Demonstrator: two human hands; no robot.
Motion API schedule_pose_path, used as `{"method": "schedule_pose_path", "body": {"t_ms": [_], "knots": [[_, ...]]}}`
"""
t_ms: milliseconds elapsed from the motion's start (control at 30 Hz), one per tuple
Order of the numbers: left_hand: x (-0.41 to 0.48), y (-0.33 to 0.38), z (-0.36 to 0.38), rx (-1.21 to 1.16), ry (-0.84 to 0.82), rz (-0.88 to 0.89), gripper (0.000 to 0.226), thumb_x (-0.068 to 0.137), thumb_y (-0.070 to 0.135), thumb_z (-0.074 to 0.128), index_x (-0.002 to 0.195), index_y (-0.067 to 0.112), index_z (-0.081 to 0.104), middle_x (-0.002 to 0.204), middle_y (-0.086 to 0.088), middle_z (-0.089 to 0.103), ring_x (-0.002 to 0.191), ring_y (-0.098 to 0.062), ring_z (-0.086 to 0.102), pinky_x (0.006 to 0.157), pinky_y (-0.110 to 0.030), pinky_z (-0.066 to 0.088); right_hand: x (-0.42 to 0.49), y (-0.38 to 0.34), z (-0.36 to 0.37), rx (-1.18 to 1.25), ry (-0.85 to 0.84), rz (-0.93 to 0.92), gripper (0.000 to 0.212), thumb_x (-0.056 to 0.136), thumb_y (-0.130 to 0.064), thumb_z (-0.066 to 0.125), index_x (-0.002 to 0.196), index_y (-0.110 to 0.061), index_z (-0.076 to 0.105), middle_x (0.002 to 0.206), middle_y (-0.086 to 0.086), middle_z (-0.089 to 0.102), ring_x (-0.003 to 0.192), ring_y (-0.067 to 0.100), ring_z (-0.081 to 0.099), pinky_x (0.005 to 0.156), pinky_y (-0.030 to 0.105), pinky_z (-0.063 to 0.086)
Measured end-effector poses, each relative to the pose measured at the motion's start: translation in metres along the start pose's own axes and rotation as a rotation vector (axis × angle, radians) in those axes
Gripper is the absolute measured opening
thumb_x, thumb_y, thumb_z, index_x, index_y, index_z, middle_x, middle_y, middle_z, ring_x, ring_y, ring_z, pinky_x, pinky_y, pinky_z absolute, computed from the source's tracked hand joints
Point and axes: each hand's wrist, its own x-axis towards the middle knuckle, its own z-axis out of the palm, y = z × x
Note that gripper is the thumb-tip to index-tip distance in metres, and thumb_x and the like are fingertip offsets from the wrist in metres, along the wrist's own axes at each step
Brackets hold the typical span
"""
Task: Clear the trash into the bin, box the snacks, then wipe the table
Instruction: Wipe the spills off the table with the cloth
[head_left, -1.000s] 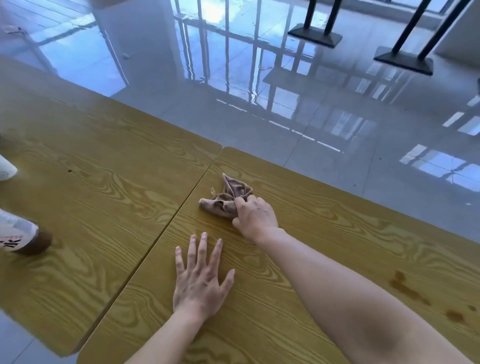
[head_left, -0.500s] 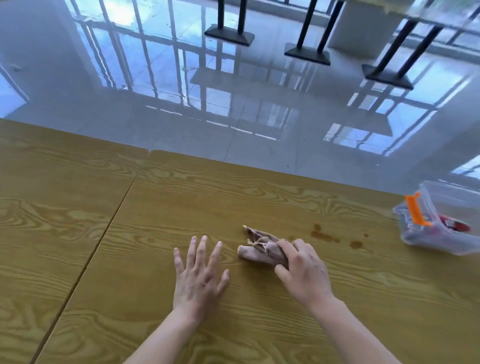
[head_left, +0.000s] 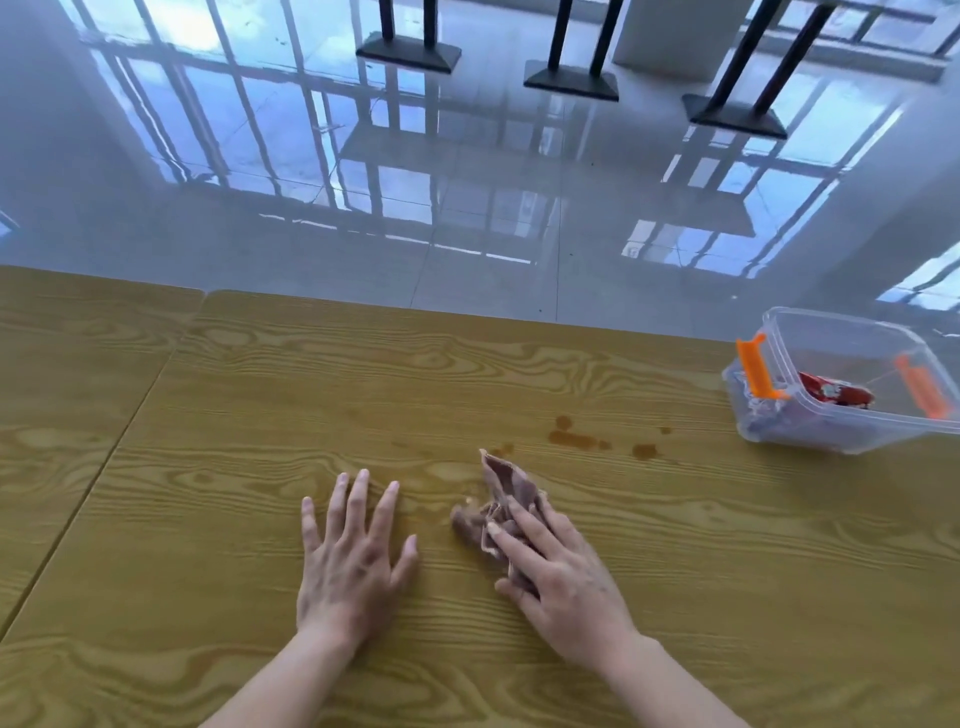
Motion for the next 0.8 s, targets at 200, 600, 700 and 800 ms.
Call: {"method": "schedule_pose_path", "body": {"t_ms": [200,600,700,800], "knots": [[0.000,0.001,-0.001,-0.013,0.013,-0.020,0.068,0.085,0.061,0.039,0.145,0.029,0.038,0.156,-0.008,0.029,0.148,-0.026,0.015,0.118,-0.059,0.006,-0.011,0.039,0.004,-0.027,0.172,0.034,0.063,0.097,-0.058,0.041,0.150,-0.026,0.035,0.160,-0.003,0.027,0.151,0.014,0.008,0.120,0.040,0.016],[0.000,0.002,-0.002,-0.026,0.025,-0.021,0.065,0.084,0.056,0.040,0.143,0.028,0.042,0.154,-0.008,0.033,0.147,-0.027,0.018,0.117,-0.060,0.010,-0.044,0.016,0.027,0.047,0.293,-0.190,0.047,0.093,-0.035,0.061,0.138,-0.023,0.055,0.155,0.002,0.038,0.146,0.021,0.030,0.112,0.044,0.037],[0.000,0.002,-0.001,0.008,0.023,-0.011,0.066,0.085,0.055,0.036,0.144,0.026,0.041,0.154,-0.010,0.032,0.147,-0.028,0.017,0.116,-0.062,0.011,-0.038,0.058,0.010,0.020,0.339,0.113,0.055,0.090,-0.031,0.067,0.142,-0.020,0.050,0.157,0.003,0.033,0.147,0.020,0.027,0.117,0.044,0.030],[0.001,0.013,0.000,0.042,0.004,-0.036,0.070,0.085,0.056,0.032,0.142,0.018,0.042,0.153,-0.016,0.031,0.146,-0.034,0.018,0.114,-0.066,0.011,-0.004,0.070,-0.008,0.061,0.347,0.442,0.054,0.094,-0.041,0.059,0.145,-0.027,0.046,0.158,0.003,0.033,0.148,0.024,0.023,0.120,0.043,0.022]]}}
